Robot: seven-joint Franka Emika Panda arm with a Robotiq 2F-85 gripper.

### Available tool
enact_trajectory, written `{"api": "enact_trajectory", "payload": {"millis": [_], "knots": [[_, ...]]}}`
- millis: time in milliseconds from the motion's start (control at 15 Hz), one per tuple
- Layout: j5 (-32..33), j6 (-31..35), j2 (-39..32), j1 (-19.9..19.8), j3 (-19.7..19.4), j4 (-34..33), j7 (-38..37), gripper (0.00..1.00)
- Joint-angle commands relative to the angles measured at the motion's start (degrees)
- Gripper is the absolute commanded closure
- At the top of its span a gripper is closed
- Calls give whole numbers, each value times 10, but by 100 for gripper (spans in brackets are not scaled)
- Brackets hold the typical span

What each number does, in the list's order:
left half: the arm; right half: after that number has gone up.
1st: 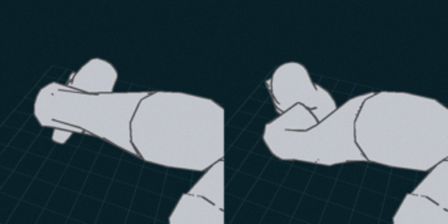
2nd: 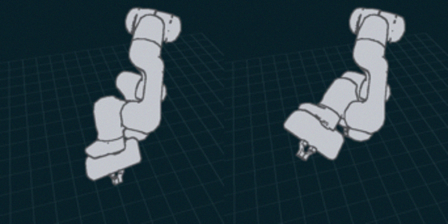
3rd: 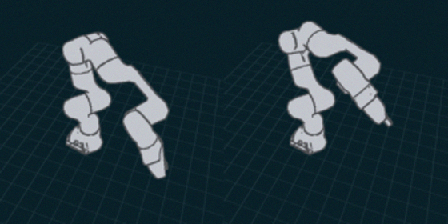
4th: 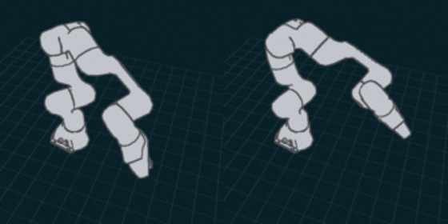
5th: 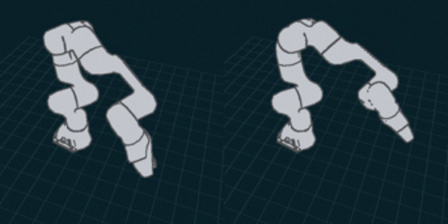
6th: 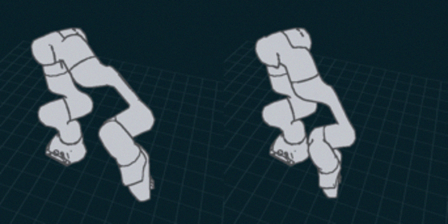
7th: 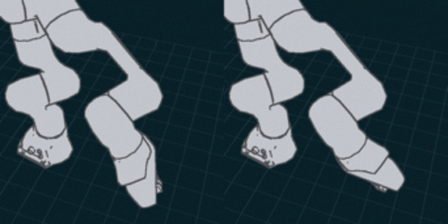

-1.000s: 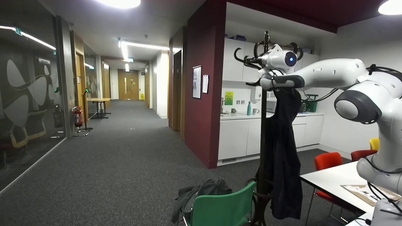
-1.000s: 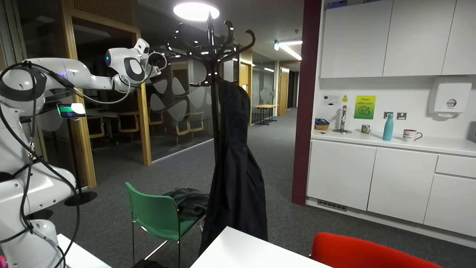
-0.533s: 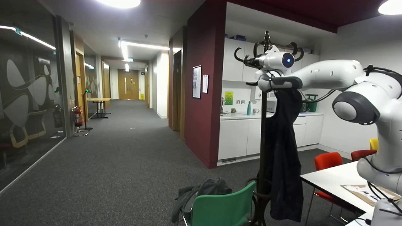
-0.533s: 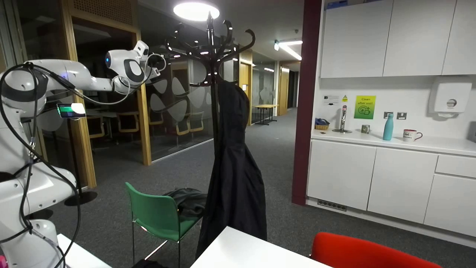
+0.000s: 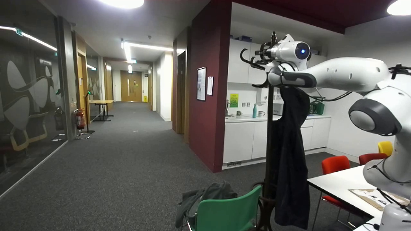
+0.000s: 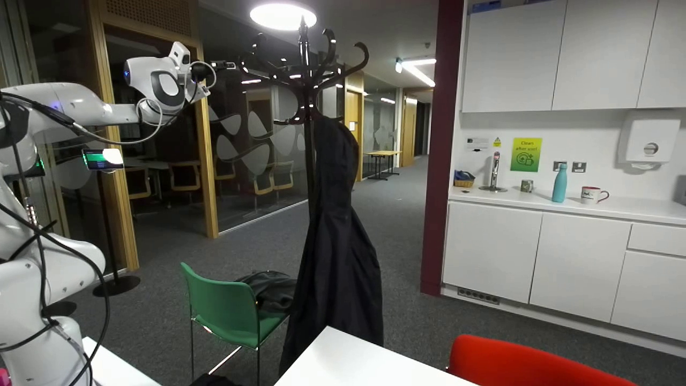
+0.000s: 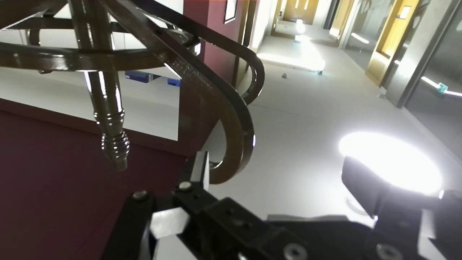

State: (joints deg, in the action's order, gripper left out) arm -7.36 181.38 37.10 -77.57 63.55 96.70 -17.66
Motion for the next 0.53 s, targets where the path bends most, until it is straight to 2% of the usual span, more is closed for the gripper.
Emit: {"api": "enact_trajectory", "payload": {"millis": [0, 200, 467], "knots": [[-9, -60, 76, 51, -84, 52, -29, 0], [5, -131, 113, 83, -133, 76, -51, 0], [21, -174, 133, 111, -180, 99, -65, 0]]}}
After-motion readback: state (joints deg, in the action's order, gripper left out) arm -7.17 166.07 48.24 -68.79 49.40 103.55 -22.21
